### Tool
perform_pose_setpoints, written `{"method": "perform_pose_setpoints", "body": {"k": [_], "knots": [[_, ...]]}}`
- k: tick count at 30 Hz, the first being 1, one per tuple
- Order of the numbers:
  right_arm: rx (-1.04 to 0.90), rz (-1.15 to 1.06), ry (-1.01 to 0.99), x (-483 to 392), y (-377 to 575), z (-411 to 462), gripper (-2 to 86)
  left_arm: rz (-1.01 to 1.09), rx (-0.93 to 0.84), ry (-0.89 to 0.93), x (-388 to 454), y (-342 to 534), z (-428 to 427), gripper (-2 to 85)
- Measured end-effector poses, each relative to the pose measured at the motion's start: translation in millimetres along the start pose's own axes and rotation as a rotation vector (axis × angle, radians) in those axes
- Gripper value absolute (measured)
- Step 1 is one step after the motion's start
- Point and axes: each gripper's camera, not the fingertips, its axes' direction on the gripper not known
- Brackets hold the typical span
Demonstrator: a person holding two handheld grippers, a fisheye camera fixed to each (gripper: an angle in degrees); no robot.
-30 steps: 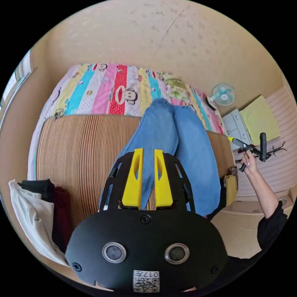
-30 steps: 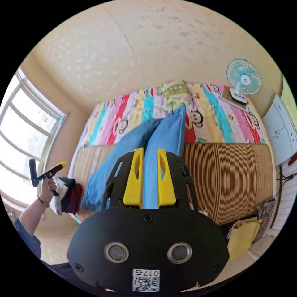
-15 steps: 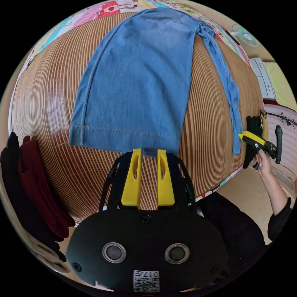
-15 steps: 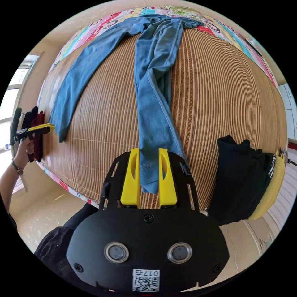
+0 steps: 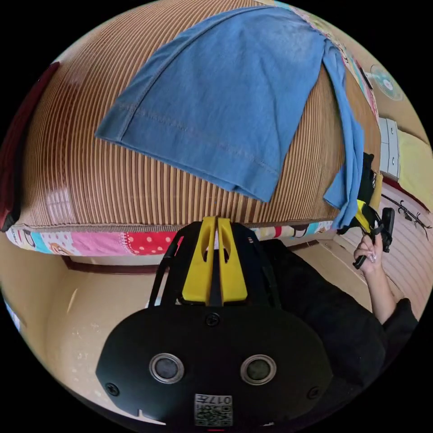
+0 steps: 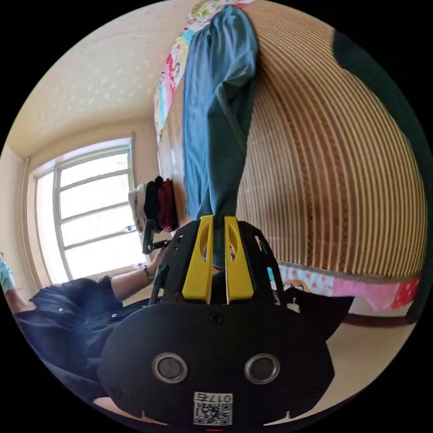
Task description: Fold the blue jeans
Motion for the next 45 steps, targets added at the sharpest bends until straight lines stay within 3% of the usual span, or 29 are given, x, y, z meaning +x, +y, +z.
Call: {"method": "perform_pose_setpoints", "body": {"k": [4,6,10,15,17,20,24,27,31,35,39,45], "knots": [[-0.189,0.07,0.207,46,19,-6,2.9,-0.136,0.049,0.104,-28,17,-13,1.6],[-0.172,0.034,0.273,45,24,-20,3.3,-0.087,0.125,0.142,-23,19,-28,3.4],[0.004,-0.041,0.233,36,15,-66,5.6,0.088,0.147,0.198,17,-4,-41,5.2],[-0.028,0.003,0.16,64,-20,-66,6.8,0.244,0.025,0.273,73,-58,-16,5.7],[-0.034,0.007,0.211,69,-21,-71,4.2,0.239,-0.024,0.269,90,-81,-1,6.2],[-0.058,-0.108,0.088,73,-5,-88,1.8,0.195,-0.092,0.285,97,-99,17,8.3],[0.034,-0.06,0.093,85,36,-123,1.7,0.22,-0.071,0.189,101,-98,18,8.9],[0.112,-0.037,0.003,91,42,-133,3.7,0.241,-0.119,0.227,92,-96,29,8.3],[0.076,0.055,-0.126,96,12,-108,8.0,0.197,-0.155,0.287,68,-85,36,8.0],[-0.074,0.144,-0.05,95,-1,-82,3.9,0.165,-0.167,0.304,49,-75,32,8.5],[0.021,0.178,-0.191,92,30,-112,2.0,0.15,-0.142,0.369,37,-71,21,9.5],[0.123,0.159,-0.008,94,61,-148,1.3,0.165,-0.07,0.298,51,-68,23,10.5]]}}
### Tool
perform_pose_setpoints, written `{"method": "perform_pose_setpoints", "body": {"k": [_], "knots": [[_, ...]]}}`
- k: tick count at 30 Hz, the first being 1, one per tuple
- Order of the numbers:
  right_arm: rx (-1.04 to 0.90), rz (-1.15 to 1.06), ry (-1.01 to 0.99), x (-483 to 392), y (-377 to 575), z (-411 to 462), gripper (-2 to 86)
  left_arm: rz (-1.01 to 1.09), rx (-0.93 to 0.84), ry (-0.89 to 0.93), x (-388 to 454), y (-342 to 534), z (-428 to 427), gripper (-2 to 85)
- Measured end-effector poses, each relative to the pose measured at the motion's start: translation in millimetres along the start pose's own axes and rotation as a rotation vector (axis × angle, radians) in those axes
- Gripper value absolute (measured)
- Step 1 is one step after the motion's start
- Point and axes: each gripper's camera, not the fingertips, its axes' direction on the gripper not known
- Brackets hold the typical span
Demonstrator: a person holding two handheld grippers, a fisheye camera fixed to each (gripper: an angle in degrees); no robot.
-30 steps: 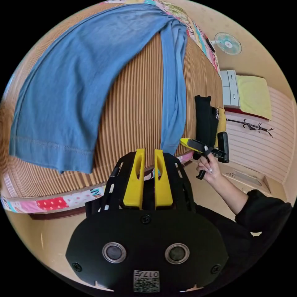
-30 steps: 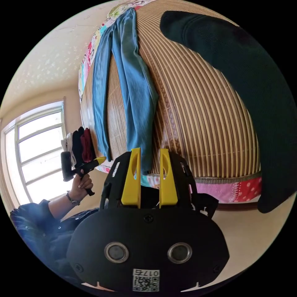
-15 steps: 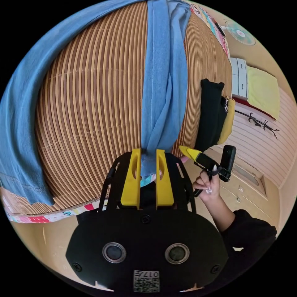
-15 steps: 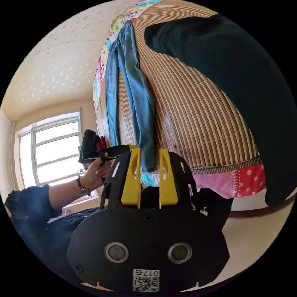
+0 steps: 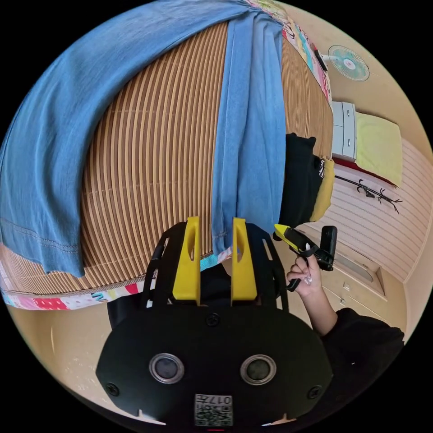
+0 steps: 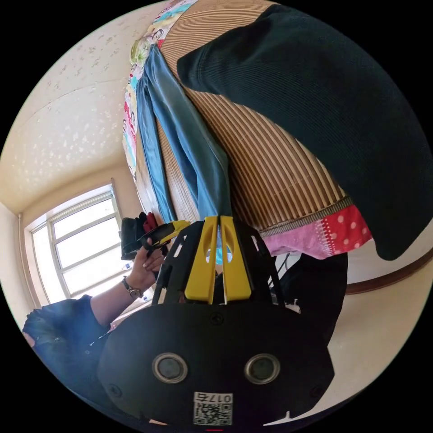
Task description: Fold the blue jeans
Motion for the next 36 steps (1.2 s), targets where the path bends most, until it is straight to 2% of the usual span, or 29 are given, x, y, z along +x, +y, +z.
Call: {"method": "perform_pose_setpoints", "body": {"k": [3,5,9,11,13,16,20,24,26,30,32,36], "knots": [[-0.006,-0.026,0.08,-7,-1,8,1.2,-0.042,-0.062,-0.022,7,-9,31,9.8],[-0.01,-0.06,0.18,-17,-1,15,1.2,-0.14,-0.084,-0.114,5,-11,44,5.0],[0.042,-0.167,0.435,-56,11,14,1.1,-0.092,-0.121,-0.116,9,-7,47,0.4],[0.054,-0.223,0.511,-73,22,16,1.1,0.013,-0.079,-0.152,21,9,36,-0.3],[0.058,-0.27,0.603,-88,40,27,1.0,0.031,-0.048,-0.189,25,24,29,-0.6],[-0.014,-0.225,0.801,-77,49,58,0.8,-0.012,0.018,-0.254,16,47,22,-0.8],[-0.037,-0.185,0.672,-59,53,64,1.0,-0.138,0.026,-0.177,-11,55,29,-0.5],[0.005,-0.225,0.514,-69,55,55,2.1,-0.115,-0.06,-0.297,-19,54,45,1.7],[0.02,-0.249,0.501,-78,57,55,3.1,-0.065,0.0,-0.362,-20,56,32,3.2],[0.031,-0.296,0.506,-91,57,62,6.3,-0.088,0.129,-0.367,-40,53,-8,4.5],[0.012,-0.275,0.476,-84,53,69,7.2,-0.147,0.229,-0.393,-61,49,-39,5.0],[-0.059,-0.127,0.295,-56,45,87,6.3,-0.265,0.281,-0.409,-96,41,-59,5.3]]}}
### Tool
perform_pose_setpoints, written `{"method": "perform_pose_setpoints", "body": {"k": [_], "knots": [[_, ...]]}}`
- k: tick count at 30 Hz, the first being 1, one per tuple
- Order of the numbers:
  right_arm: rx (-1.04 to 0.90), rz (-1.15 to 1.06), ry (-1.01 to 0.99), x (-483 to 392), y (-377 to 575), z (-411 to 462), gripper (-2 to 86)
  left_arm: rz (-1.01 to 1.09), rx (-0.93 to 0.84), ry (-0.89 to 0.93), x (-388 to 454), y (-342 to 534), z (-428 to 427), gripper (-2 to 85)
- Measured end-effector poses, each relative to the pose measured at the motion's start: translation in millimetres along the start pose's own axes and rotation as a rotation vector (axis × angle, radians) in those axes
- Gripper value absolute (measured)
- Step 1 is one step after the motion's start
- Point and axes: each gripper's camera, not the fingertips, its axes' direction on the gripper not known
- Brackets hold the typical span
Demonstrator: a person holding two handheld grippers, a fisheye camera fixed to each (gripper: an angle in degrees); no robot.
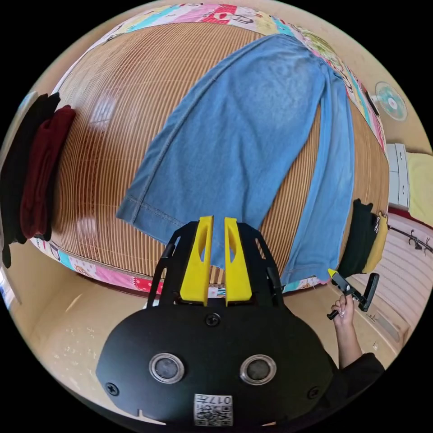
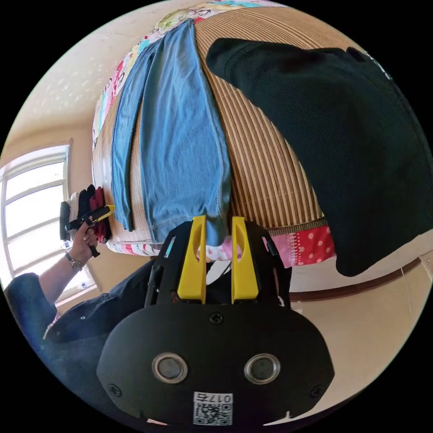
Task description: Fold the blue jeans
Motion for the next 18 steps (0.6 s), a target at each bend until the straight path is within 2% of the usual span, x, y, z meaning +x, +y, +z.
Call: {"method": "perform_pose_setpoints", "body": {"k": [3,5,8,12,14,18], "knots": [[0.02,0.04,-0.008,4,10,1,4.2,0.007,-0.025,-0.008,-9,-7,19,5.3],[0.044,0.062,-0.043,6,19,-4,3.7,0.095,-0.135,-0.077,-3,-3,55,5.0],[0.081,0.1,-0.096,12,33,-12,3.2,0.193,-0.052,-0.128,12,16,63,3.0],[0.098,0.143,-0.141,25,44,-23,3.1,0.193,-0.105,-0.134,18,34,75,0.2],[0.105,0.175,-0.128,31,50,-29,3.1,0.169,-0.166,-0.095,14,52,87,-0.4],[0.058,0.204,-0.019,40,61,-39,3.1,0.153,-0.177,-0.108,14,75,99,-0.4]]}}
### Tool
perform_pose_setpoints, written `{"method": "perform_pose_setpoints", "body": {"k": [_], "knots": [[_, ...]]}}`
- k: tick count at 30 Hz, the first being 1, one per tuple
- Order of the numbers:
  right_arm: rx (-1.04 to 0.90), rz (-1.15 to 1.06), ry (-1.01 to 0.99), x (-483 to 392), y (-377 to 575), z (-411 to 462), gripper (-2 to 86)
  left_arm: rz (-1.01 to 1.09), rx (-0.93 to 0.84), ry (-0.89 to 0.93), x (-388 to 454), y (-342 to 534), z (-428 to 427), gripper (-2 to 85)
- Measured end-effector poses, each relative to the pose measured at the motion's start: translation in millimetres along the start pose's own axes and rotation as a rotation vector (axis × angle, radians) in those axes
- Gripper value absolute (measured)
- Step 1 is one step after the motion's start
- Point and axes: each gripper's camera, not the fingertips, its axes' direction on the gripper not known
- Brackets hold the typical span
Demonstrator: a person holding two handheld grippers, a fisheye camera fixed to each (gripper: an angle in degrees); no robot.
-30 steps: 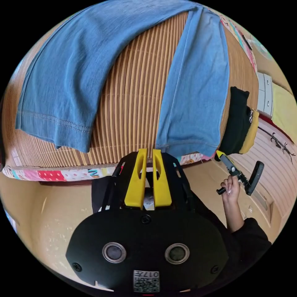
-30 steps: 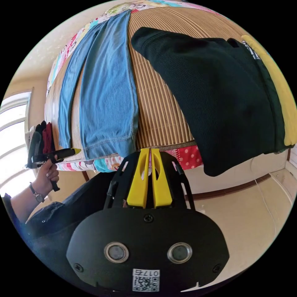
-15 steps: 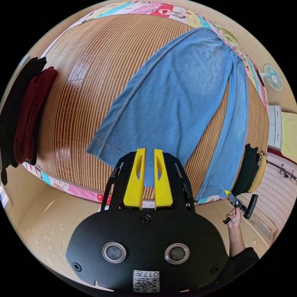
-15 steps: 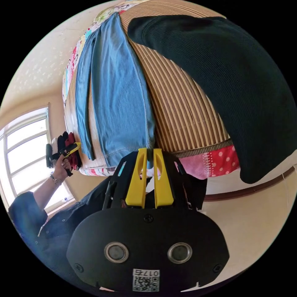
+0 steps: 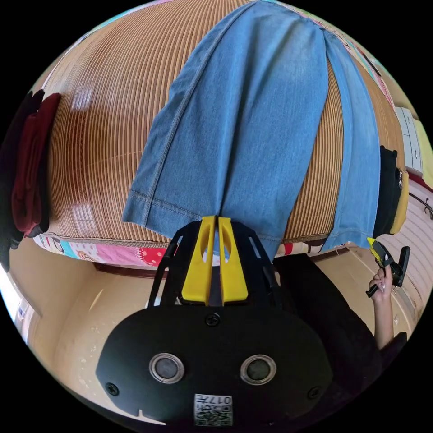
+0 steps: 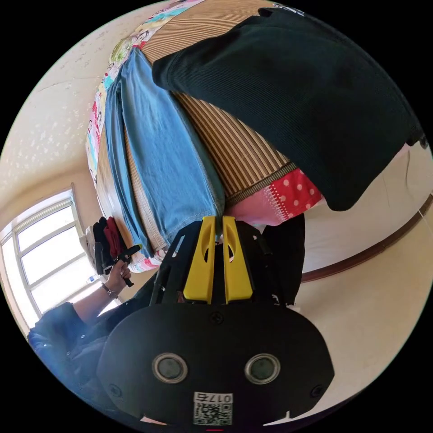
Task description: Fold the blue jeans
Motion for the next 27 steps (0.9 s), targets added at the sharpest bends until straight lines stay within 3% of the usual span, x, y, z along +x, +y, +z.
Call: {"method": "perform_pose_setpoints", "body": {"k": [5,9,12,20,24,27], "knots": [[0.006,-0.058,-0.091,1,16,-25,3.1,-0.077,0.013,0.206,-8,23,-4,1.0],[-0.007,-0.087,-0.167,3,25,-37,3.1,-0.078,0.051,0.23,3,33,-11,4.7],[-0.039,-0.16,-0.16,-1,25,-37,3.1,0.022,0.09,0.271,41,31,-16,5.8],[-0.148,-0.372,-0.26,-17,18,-32,3.1,0.29,0.049,0.582,208,-3,-18,13.3],[-0.194,-0.443,-0.298,-16,13,-40,3.0,0.36,0.077,0.507,270,-10,-25,13.5],[-0.218,-0.502,-0.354,-13,7,-52,2.9,0.394,0.071,0.302,309,-15,-18,13.0]]}}
